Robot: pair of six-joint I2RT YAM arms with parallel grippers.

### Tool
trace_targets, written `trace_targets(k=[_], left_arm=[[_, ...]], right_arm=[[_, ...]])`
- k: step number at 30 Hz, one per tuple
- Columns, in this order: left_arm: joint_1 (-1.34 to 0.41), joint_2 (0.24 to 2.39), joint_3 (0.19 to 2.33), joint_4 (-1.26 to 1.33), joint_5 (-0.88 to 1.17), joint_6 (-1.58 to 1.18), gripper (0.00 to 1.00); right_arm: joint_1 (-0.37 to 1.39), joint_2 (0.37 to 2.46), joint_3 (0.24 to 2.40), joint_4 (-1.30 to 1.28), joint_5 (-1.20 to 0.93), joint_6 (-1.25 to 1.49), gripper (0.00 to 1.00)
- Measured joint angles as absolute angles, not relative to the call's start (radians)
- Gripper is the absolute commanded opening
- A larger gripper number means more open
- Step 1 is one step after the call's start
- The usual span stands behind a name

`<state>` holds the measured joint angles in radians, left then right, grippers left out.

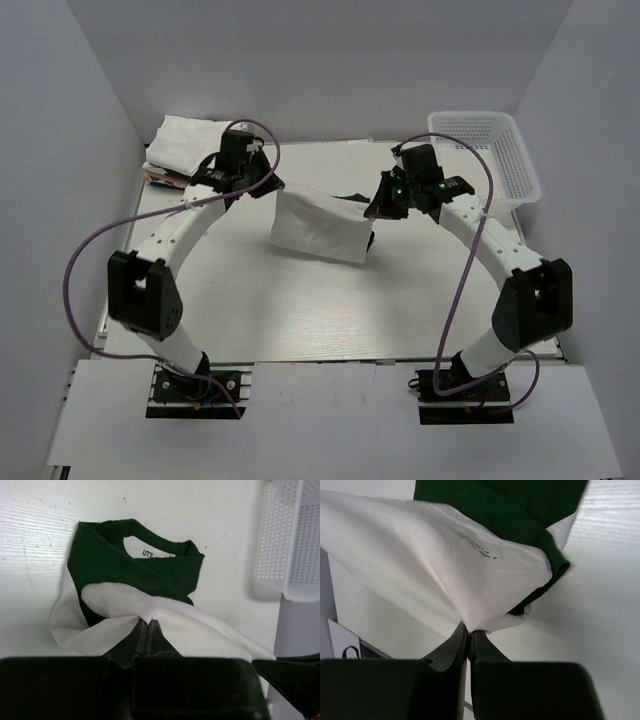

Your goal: Fold and stack the t-shirts

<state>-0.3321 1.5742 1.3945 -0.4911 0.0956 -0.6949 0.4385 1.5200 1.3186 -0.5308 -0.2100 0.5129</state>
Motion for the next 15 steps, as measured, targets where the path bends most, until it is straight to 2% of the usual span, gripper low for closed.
trace_targets(k=[12, 13, 14, 15], left_arm=[[-0.299, 2.12, 1.898, -0.533, 0.066, -0.653, 0.0], [-0.293, 2.162, 1.937, -0.535, 0.068, -0.652, 0.0], [-0.287, 2.2, 1.964, -0.533, 0.074, -0.651, 0.09], [-0.282, 2.226, 1.974, -0.525, 0.08, -0.648, 0.19]], right_arm=[[0.281, 1.948, 1.613, -0.466, -0.372, 0.512, 0.0], [0.271, 1.985, 1.639, -0.456, -0.383, 0.512, 0.04], [0.261, 2.026, 1.671, -0.455, -0.401, 0.512, 0.17], [0.252, 2.078, 1.71, -0.45, -0.421, 0.511, 0.24]])
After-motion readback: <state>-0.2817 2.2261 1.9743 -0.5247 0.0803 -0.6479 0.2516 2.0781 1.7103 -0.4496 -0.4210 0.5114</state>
